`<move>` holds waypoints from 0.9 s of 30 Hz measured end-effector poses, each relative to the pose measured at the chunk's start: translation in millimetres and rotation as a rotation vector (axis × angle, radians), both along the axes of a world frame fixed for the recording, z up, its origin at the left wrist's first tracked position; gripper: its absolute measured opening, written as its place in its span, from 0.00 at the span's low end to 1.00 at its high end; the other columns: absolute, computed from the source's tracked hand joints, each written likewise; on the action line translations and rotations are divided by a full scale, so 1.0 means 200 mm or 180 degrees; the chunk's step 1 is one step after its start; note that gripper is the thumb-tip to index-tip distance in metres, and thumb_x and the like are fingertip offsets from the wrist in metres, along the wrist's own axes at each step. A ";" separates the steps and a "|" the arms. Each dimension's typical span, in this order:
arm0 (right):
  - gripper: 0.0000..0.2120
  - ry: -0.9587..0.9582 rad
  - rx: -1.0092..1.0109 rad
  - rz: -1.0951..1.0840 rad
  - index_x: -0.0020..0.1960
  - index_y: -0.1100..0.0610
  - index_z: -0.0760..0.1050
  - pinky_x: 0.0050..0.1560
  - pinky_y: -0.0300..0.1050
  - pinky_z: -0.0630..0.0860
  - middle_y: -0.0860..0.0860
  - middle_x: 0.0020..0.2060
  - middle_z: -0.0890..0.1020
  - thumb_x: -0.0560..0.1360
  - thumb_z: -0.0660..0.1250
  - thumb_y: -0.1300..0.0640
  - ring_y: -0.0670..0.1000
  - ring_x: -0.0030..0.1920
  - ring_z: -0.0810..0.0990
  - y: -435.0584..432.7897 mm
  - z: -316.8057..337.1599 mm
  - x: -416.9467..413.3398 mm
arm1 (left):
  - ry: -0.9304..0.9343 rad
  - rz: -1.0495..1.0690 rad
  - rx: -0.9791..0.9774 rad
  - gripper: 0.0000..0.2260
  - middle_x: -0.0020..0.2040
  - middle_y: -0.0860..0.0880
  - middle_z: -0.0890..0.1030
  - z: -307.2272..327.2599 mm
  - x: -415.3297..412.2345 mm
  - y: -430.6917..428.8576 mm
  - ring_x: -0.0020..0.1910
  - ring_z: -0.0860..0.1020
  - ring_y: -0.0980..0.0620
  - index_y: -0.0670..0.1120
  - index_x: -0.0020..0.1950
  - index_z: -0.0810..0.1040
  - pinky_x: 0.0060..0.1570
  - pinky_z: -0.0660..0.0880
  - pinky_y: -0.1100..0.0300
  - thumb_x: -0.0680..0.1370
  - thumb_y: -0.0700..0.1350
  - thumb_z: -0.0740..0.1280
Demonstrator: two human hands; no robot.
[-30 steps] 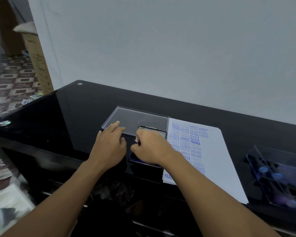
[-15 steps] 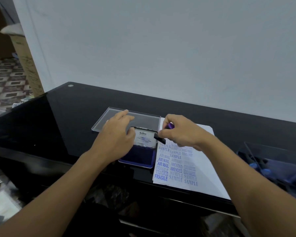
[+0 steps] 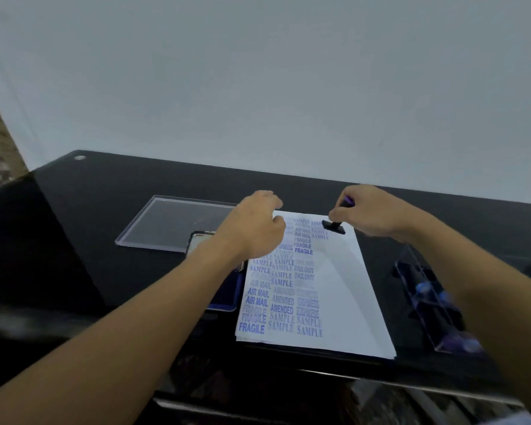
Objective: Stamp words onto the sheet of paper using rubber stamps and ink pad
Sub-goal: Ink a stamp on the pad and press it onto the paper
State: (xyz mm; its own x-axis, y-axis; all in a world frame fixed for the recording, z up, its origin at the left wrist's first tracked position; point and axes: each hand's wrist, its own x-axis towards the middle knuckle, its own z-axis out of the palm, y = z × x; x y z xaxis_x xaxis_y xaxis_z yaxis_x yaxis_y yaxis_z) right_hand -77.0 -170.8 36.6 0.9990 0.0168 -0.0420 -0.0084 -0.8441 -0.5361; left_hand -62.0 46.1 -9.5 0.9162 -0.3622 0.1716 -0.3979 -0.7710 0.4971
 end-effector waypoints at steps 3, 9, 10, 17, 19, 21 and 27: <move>0.12 0.0175 0.0027 -0.0107 0.49 0.60 0.74 0.32 0.45 0.63 0.52 0.32 0.71 0.78 0.66 0.51 0.51 0.31 0.65 -0.05 -0.02 0.06 | 0.0083 -0.0070 -0.0004 0.18 0.75 0.48 0.67 -0.03 0.06 -0.09 0.73 0.65 0.50 0.44 0.73 0.69 0.67 0.62 0.59 0.82 0.43 0.57; 0.08 0.0206 -0.0663 0.0133 0.45 0.58 0.69 0.39 0.47 0.66 0.56 0.40 0.76 0.80 0.60 0.54 0.53 0.38 0.70 -0.04 -0.11 0.16 | 0.0188 0.0053 0.0100 0.08 0.57 0.48 0.74 -0.12 0.21 -0.23 0.56 0.74 0.47 0.43 0.54 0.74 0.55 0.73 0.53 0.79 0.39 0.57; 0.09 0.0217 -0.0773 0.0171 0.44 0.59 0.68 0.38 0.47 0.67 0.55 0.41 0.77 0.80 0.59 0.54 0.53 0.38 0.71 -0.03 -0.13 0.17 | 0.0191 0.0077 0.0154 0.06 0.55 0.48 0.73 -0.13 0.23 -0.25 0.54 0.74 0.47 0.45 0.52 0.73 0.56 0.75 0.50 0.79 0.39 0.57; 0.11 0.0192 -0.1045 0.0407 0.40 0.54 0.65 0.34 0.45 0.66 0.52 0.39 0.75 0.81 0.60 0.55 0.52 0.37 0.72 -0.01 -0.20 0.26 | 0.0138 0.0100 0.0429 0.11 0.52 0.48 0.75 -0.28 0.33 -0.30 0.56 0.72 0.47 0.40 0.54 0.76 0.62 0.70 0.42 0.77 0.39 0.57; 0.10 0.0184 -0.1064 0.0427 0.41 0.54 0.65 0.34 0.45 0.66 0.52 0.39 0.75 0.80 0.60 0.55 0.52 0.37 0.72 -0.01 -0.21 0.28 | 0.0119 0.0105 0.0499 0.06 0.44 0.50 0.72 -0.30 0.34 -0.31 0.51 0.70 0.47 0.44 0.42 0.72 0.61 0.69 0.40 0.77 0.39 0.57; 0.10 0.0178 -0.1087 0.0440 0.41 0.54 0.65 0.34 0.45 0.66 0.51 0.39 0.75 0.80 0.60 0.55 0.51 0.37 0.71 -0.01 -0.23 0.29 | 0.0063 0.0058 0.0521 0.09 0.40 0.51 0.67 -0.30 0.34 -0.32 0.48 0.68 0.48 0.46 0.36 0.64 0.60 0.69 0.39 0.76 0.39 0.57; 0.10 0.0175 -0.1105 0.0418 0.40 0.53 0.65 0.34 0.44 0.65 0.51 0.40 0.75 0.80 0.60 0.54 0.50 0.36 0.71 -0.02 -0.27 0.32 | 0.0134 0.0002 0.0400 0.06 0.59 0.42 0.75 -0.34 0.37 -0.33 0.61 0.70 0.44 0.43 0.42 0.71 0.66 0.64 0.43 0.77 0.39 0.57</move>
State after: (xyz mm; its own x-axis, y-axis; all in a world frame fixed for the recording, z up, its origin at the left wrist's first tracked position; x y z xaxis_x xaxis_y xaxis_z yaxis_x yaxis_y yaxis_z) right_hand -13.4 -173.9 -16.5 0.9854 0.1199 -0.1213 0.0911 -0.9713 -0.2195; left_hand 11.1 -19.8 -76.6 0.9219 -0.3777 0.0865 -0.3782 -0.8286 0.4129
